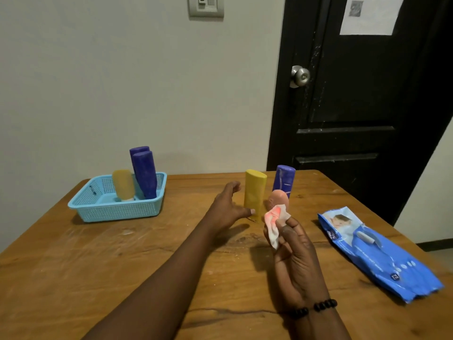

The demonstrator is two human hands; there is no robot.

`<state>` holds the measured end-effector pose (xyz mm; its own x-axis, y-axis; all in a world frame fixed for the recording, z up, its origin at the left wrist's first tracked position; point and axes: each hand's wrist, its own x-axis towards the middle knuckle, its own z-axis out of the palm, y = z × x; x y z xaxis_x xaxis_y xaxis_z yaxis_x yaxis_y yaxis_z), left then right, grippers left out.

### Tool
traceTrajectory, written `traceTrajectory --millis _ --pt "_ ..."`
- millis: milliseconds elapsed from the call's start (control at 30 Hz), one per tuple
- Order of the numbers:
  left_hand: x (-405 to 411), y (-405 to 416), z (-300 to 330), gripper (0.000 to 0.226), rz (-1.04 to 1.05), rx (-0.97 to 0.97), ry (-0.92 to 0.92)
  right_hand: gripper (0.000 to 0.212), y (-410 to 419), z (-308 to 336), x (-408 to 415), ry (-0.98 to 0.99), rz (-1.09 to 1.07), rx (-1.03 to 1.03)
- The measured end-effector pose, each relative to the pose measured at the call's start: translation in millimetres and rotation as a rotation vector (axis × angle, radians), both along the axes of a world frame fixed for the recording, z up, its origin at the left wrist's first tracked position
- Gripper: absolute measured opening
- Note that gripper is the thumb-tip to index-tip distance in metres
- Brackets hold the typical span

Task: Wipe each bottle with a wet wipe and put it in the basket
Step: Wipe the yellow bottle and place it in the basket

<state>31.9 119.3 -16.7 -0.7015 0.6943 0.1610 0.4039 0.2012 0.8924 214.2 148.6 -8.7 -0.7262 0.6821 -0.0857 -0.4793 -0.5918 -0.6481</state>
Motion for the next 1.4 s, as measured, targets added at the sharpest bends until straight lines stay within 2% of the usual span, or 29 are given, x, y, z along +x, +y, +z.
traceTrajectory --millis 100,200,267,367,600,833,867,967,1067,1233,1400 --pt "1 7 -4 0.086 -0.079 0.081 -0.185 0.033 4 0 2 0.027 -0.008 -0.011" --pt "5 15 -5 0.067 -0.082 0.166 -0.327 0.035 8 -4 2 0.033 -0.026 -0.023" --pt "6 17 -4 0.053 -0.052 0.206 -0.336 0.036 9 -6 2 0.024 -0.047 -0.024" --pt "18 6 4 0.050 -0.030 0.283 -0.400 0.034 12 -7 4 0.037 -0.071 -0.026" --pt "53 -80 2 0.031 0.044 0.362 -0.448 0.034 10 -1 2 -0.051 -0.082 0.173" --pt "62 -138 -16 0.043 0.163 0.462 -0.497 0.020 -9 -2 2 -0.159 -0.022 0.371" --pt "61 -143 -17 0.043 0.167 0.482 -0.514 0.018 -13 -2 1 -0.203 -0.031 0.432" --pt "58 -147 -16 0.044 0.147 0.510 -0.542 0.014 -21 1 -3 -0.325 -0.152 0.798" --pt "56 -147 -16 0.041 0.092 0.501 -0.538 0.031 -29 10 -12 -0.300 -0.154 0.954" --pt "51 -145 -15 0.044 0.069 0.505 -0.555 0.020 -38 45 -35 -0.318 -0.302 1.305" --pt "46 -145 -15 0.045 0.066 0.512 -0.578 0.023 -42 66 -58 -0.381 -0.433 1.677"
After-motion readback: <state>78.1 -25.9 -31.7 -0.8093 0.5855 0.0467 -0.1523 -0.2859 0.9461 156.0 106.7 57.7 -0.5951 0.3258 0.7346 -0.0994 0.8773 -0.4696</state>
